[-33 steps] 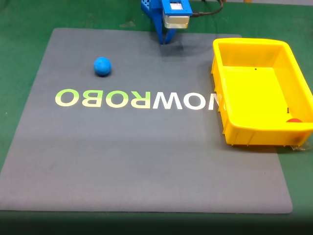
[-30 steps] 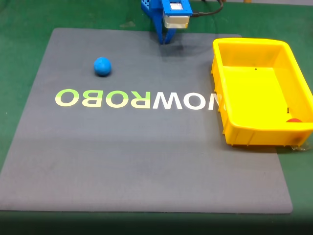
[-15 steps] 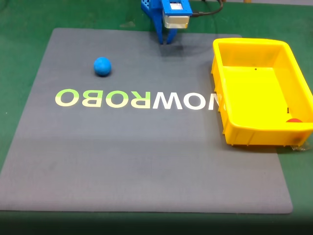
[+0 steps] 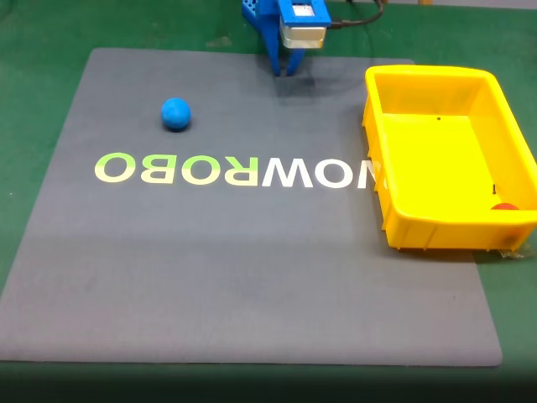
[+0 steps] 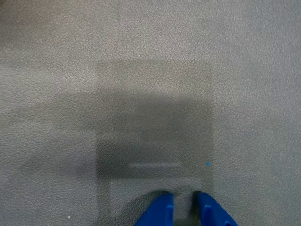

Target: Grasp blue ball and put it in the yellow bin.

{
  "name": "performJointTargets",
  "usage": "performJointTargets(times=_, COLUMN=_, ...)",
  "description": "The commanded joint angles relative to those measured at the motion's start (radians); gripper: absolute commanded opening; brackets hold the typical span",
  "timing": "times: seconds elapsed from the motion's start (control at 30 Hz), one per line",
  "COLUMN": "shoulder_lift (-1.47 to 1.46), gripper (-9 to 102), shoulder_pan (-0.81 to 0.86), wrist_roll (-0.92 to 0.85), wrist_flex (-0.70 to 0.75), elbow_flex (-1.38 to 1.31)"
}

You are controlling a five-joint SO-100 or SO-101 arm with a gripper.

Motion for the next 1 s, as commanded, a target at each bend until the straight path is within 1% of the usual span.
performJointTargets(times=0.0, shoulder_lift=0.009, gripper=16, shoulder_pan=0.029, wrist_roll=-0.015, wrist_flex=-0.032, elbow_flex=0.029)
performJointTargets(times=0.03, shoulder_lift=0.009, gripper=21, shoulder_pan=0.035, wrist_roll=-0.017, wrist_flex=-0.043, elbow_flex=0.018)
performJointTargets(times=0.1, shoulder_lift=0.009, gripper=28, shoulder_pan=0.049, wrist_roll=-0.028, wrist_flex=-0.055, elbow_flex=-0.02)
performJointTargets(times=0.2, shoulder_lift=0.009, gripper=31, shoulder_pan=0.092, wrist_roll=-0.1, wrist_flex=-0.071, elbow_flex=-0.078)
performJointTargets(times=0.27, shoulder_lift=0.003, gripper=32, shoulder_pan=0.135, wrist_roll=-0.16, wrist_flex=-0.112, elbow_flex=-0.097)
performJointTargets(times=0.37, shoulder_lift=-0.072, gripper=32, shoulder_pan=0.204, wrist_roll=-0.221, wrist_flex=-0.216, elbow_flex=-0.146)
performJointTargets(times=0.63, shoulder_lift=-0.546, gripper=32, shoulder_pan=0.364, wrist_roll=-0.253, wrist_flex=-0.38, elbow_flex=-0.469)
performJointTargets(times=0.8, shoulder_lift=-0.802, gripper=32, shoulder_pan=0.471, wrist_roll=-0.307, wrist_flex=-0.503, elbow_flex=-0.591)
performJointTargets(times=0.97, shoulder_lift=-1.011, gripper=31, shoulder_pan=0.531, wrist_roll=-0.298, wrist_flex=-0.581, elbow_flex=-0.701)
